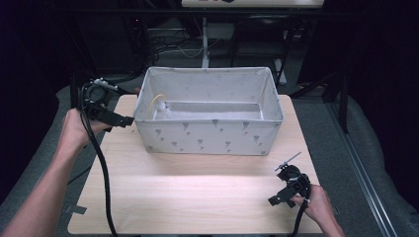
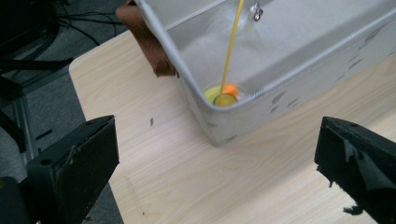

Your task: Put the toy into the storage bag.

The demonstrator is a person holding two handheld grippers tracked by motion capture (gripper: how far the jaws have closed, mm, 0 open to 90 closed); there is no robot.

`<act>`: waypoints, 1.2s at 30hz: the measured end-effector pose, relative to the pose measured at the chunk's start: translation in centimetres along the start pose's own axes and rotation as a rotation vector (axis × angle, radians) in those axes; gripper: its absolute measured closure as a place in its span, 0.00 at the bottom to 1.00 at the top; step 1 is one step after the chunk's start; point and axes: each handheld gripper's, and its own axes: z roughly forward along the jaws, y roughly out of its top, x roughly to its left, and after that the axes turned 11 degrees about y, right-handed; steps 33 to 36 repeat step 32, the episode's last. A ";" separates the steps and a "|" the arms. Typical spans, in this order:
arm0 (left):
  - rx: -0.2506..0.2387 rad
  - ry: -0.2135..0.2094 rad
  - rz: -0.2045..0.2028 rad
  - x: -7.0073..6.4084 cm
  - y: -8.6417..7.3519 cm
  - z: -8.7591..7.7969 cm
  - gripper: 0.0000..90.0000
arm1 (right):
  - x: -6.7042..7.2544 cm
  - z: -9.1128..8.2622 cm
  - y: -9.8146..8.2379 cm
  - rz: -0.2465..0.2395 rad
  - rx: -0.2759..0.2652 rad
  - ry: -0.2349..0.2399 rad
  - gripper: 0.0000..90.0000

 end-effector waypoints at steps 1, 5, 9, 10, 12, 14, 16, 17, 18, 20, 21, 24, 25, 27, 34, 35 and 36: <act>-0.007 0.000 -0.006 0.0 -0.4 -0.1 0.00 | 0.0 0.0 0.0 -0.004 0.003 -0.006 0.00; -0.013 0.007 -0.013 0.0 -2.0 -0.2 0.00 | 0.2 0.2 -0.1 0.021 -0.015 0.003 0.00; -0.002 0.009 -0.015 -0.3 -3.5 0.1 0.00 | 0.2 0.2 -0.1 0.027 -0.024 0.006 0.00; -0.001 0.011 -0.015 -0.4 -3.9 0.2 0.00 | 0.2 0.2 -0.1 0.027 -0.023 0.001 0.00; 0.005 0.010 -0.022 -0.5 -4.8 0.5 0.00 | 0.1 0.2 -0.1 0.026 -0.021 0.002 0.00; 0.006 0.015 -0.031 -0.7 -5.7 0.8 0.00 | 0.0 0.0 0.0 0.008 0.011 -0.003 0.00; 0.020 0.018 -0.034 -0.9 -6.8 1.3 0.00 | 0.0 0.0 0.0 0.010 0.008 0.003 0.00; 0.031 0.014 -0.037 -1.1 -7.3 1.5 0.00 | 0.1 0.0 0.0 0.013 0.003 0.005 0.00; 0.043 0.009 -0.039 -1.1 -7.7 1.8 0.00 | 0.1 0.2 -0.1 0.028 -0.024 0.007 0.00; 0.054 0.009 -0.044 -1.3 -8.6 2.2 0.00 | 0.2 0.2 0.0 0.026 -0.006 -0.001 0.00; 0.057 0.005 -0.050 -1.4 -9.0 2.4 0.00 | 0.2 0.1 0.0 0.025 0.005 0.003 0.00; 0.065 0.011 -0.055 -1.8 -10.1 3.0 0.00 | 0.2 0.1 0.0 0.022 0.008 0.001 0.00; 0.068 0.007 -0.056 -2.0 -10.4 3.2 0.00 | 0.1 0.0 0.0 0.014 0.023 0.000 0.00; 0.079 -0.002 -0.062 -2.3 -11.1 3.6 0.00 | 0.1 0.2 -0.1 0.021 -0.008 -0.003 0.00; 0.100 -0.030 -0.094 -2.8 -12.2 4.4 0.00 | 0.1 0.1 0.0 0.017 0.016 0.002 0.00; 0.100 -0.030 -0.094 -2.8 -12.2 4.4 0.00 | 0.1 0.1 0.0 0.017 0.016 0.002 0.00; 0.100 -0.030 -0.094 -2.8 -12.2 4.4 0.00 | 0.1 0.1 0.0 0.017 0.016 0.002 0.00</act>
